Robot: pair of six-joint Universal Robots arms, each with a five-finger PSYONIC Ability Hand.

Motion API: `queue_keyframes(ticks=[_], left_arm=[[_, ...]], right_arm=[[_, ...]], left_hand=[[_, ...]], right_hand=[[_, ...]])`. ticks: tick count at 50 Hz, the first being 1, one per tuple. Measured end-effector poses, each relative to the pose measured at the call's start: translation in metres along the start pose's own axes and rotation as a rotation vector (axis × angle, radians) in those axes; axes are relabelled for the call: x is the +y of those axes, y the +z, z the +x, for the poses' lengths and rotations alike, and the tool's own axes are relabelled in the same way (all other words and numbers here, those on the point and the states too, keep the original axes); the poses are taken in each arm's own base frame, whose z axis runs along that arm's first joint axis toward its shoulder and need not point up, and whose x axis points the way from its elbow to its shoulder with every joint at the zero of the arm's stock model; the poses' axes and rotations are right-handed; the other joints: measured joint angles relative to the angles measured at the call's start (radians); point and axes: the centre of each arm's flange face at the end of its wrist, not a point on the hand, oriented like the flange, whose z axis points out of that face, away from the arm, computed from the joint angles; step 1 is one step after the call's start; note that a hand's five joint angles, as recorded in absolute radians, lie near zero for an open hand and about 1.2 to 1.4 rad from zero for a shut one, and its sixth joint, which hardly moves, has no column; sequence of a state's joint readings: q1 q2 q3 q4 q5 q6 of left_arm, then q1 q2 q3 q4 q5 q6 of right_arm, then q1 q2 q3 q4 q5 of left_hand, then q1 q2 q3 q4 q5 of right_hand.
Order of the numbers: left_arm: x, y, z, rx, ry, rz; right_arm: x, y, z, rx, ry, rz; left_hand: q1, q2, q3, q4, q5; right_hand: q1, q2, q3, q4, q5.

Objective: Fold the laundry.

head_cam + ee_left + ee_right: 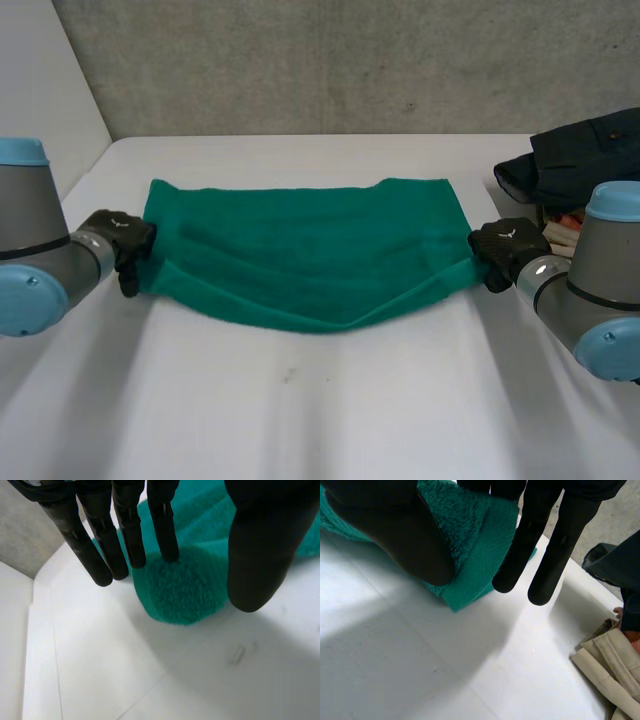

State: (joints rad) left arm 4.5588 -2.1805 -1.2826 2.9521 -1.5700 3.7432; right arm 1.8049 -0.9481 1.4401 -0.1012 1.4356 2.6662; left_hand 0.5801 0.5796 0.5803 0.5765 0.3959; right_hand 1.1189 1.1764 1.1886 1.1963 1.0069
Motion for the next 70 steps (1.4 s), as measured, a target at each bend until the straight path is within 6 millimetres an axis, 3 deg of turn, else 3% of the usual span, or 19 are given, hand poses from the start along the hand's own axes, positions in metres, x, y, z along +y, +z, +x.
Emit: queue_keyframes(ticks=[6,15,27,29,30,33,37,43,50,55,60,64,70], left_arm=[[0.007,0.007,-0.006,0.052,0.004,0.02],[-0.005,0.014,-0.013,0.081,-0.018,0.1],[-0.005,0.039,-0.001,0.037,-0.009,0.025],[-0.002,0.042,0.002,0.038,-0.002,-0.005],[0.0,0.043,0.003,0.039,0.001,-0.02],[0.002,0.042,0.002,0.041,0.006,-0.054],[0.0,0.033,-0.003,0.038,0.0,-0.071],[0.003,-0.008,-0.009,0.056,0.01,-0.126],[0.029,-0.053,-0.006,0.148,0.141,-0.268],[0.036,-0.061,-0.011,0.163,0.199,-0.286],[0.017,-0.045,-0.026,0.059,0.17,-0.175],[-0.01,-0.025,-0.038,-0.046,0.065,-0.04],[-0.042,0.005,-0.038,-0.104,-0.031,0.114]], right_arm=[[0.004,0.002,0.001,0.001,-0.009,-0.008],[0.005,0.002,0.001,0.003,-0.022,-0.014],[0.006,0.004,0.004,0.007,-0.027,-0.016],[0.005,0.004,0.006,0.01,-0.027,-0.015],[0.005,0.004,0.007,0.012,-0.026,-0.015],[0.003,0.003,0.01,0.015,-0.024,-0.015],[0.0,0.002,0.013,0.007,-0.023,-0.019],[-0.008,-0.009,0.021,-0.065,-0.06,-0.057],[-0.005,-0.047,0.03,-0.308,-0.266,-0.292],[-0.004,-0.061,0.033,-0.418,-0.378,-0.393],[-0.008,-0.047,0.037,-0.344,-0.388,-0.375],[-0.015,-0.023,0.039,-0.216,-0.335,-0.265],[-0.023,0.014,0.043,-0.055,-0.275,-0.091]], left_hand=[[-0.027,-0.028,-0.021,-0.029,-0.028],[-0.027,-0.028,-0.021,-0.029,-0.028],[-0.068,-0.064,-0.066,-0.07,-0.066],[0.041,0.035,0.022,0.024,0.028],[0.247,0.206,0.205,0.211,0.213],[0.583,0.574,0.567,0.574,0.568],[0.583,0.613,0.604,0.617,0.589],[0.583,0.614,0.605,0.618,0.589],[0.583,0.614,0.605,0.618,0.589],[0.583,0.614,0.606,0.618,0.589],[0.583,0.614,0.606,0.618,0.589],[0.583,0.614,0.606,0.618,0.589],[0.583,0.615,0.607,0.618,0.589]], right_hand=[[0.0,0.0,0.0,0.0,0.0],[0.0,0.0,0.0,0.0,0.0],[0.0,0.0,0.0,0.0,0.0],[0.0,0.0,0.0,0.0,0.0],[0.0,0.0,0.0,0.0,0.0],[0.0,0.0,0.0,0.0,0.0],[0.0,0.0,0.0,0.0,0.0],[0.0,0.0,0.0,0.0,0.0],[0.0,0.0,0.0,0.0,0.0],[0.0,0.0,0.0,0.0,0.0],[0.0,0.0,0.0,0.0,0.0],[0.0,0.0,0.0,0.0,0.0],[0.0,0.0,0.0,0.0,0.006]])
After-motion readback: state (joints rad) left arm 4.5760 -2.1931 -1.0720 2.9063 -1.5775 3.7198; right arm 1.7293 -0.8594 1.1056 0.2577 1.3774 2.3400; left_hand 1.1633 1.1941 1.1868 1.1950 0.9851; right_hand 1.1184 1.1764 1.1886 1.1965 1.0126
